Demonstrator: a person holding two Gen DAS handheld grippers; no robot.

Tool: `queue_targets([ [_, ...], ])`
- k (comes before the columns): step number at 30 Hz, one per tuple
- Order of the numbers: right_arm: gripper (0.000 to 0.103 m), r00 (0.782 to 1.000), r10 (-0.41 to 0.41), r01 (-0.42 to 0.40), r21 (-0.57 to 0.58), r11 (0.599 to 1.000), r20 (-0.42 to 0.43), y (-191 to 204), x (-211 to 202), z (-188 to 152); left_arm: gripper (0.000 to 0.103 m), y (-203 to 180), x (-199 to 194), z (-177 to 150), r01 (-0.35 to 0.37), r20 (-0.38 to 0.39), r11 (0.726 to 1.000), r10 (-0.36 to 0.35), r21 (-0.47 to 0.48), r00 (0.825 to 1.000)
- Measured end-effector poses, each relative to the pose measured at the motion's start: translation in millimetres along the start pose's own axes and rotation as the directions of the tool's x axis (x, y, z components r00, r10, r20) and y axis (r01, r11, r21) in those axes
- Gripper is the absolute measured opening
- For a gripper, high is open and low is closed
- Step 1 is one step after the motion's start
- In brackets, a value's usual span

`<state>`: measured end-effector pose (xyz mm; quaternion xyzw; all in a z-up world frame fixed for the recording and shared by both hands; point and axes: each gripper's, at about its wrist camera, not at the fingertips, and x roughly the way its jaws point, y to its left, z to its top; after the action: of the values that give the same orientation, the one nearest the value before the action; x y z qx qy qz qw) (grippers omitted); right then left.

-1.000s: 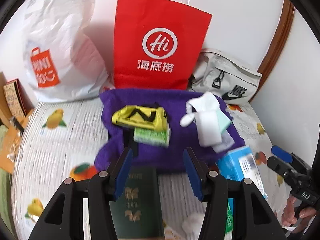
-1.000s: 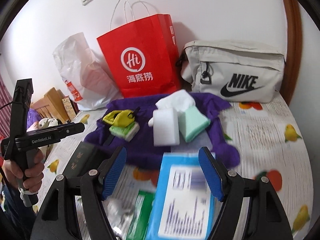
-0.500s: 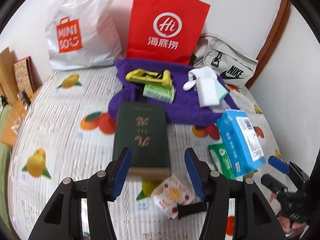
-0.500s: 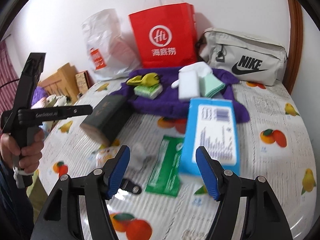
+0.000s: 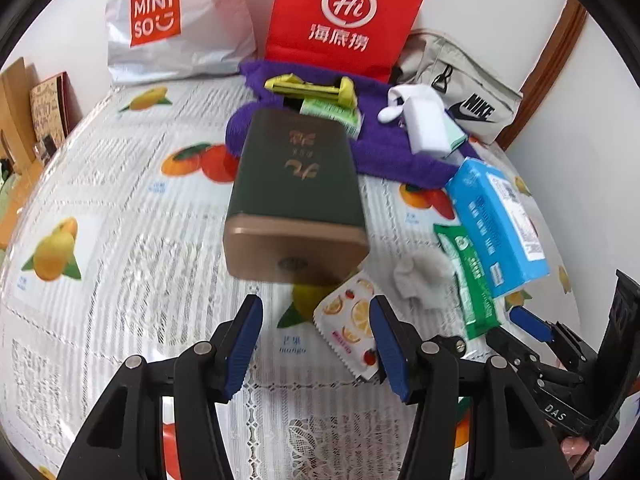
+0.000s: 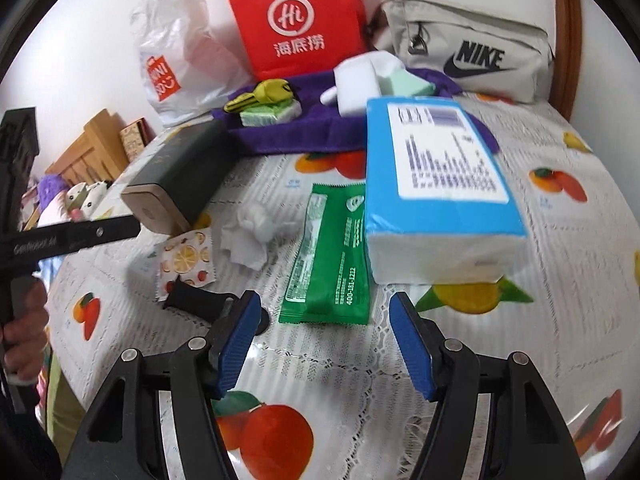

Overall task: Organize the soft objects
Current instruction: 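Move the right tool to the green wet-wipe packet while the left tool moves to the orange-print sachet, then grasp the green wet-wipe packet with the right tool while the left tool grasps the orange-print sachet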

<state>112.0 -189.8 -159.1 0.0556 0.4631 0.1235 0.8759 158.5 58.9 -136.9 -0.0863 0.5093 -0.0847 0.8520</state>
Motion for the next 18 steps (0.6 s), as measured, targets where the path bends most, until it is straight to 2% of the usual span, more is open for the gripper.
queue_targets([
  [3, 0.066, 1.000, -0.003, 0.003, 0.021, 1.000, -0.005, 0.6, 12.7, -2.6, 0.053, 1.4, 5.9, -4.5, 0.010, -0.009, 1.000, -0.010, 0.004, 1.000],
  [8, 0.066, 0.998, -0.057, 0.057, 0.029, 0.998, 0.014, 8.5, 22.4, 0.9, 0.053, 4.6, 13.3, -8.1, 0.022, -0.025, 1.000, -0.022, 0.003, 0.999],
  [11, 0.066, 0.991, -0.134, 0.134, -0.010, 0.991, 0.009, 20.3, 31.1, 2.5, 0.053, 5.5, 16.4, -8.7, 0.030, -0.031, 1.000, -0.030, -0.002, 0.999],
  [13, 0.060, 0.984, -0.179, 0.180, -0.050, 0.982, 0.017, 27.8, 34.2, 1.3, 0.053, 4.8, 17.1, -8.9, 0.030, -0.032, 1.000, -0.030, -0.003, 0.999],
  [14, 0.055, 0.985, -0.172, 0.172, -0.060, 0.983, 0.019, 29.6, 33.6, 1.1, 0.053, 5.2, 16.8, -9.5, 0.032, -0.032, 0.999, -0.032, -0.004, 0.999],
  [18, 0.050, 0.992, -0.129, 0.129, -0.020, 0.991, 0.010, 21.9, 29.2, 2.7, 0.053, 7.2, 12.3, -12.0, 0.030, -0.028, 0.999, -0.030, -0.012, 0.999],
])
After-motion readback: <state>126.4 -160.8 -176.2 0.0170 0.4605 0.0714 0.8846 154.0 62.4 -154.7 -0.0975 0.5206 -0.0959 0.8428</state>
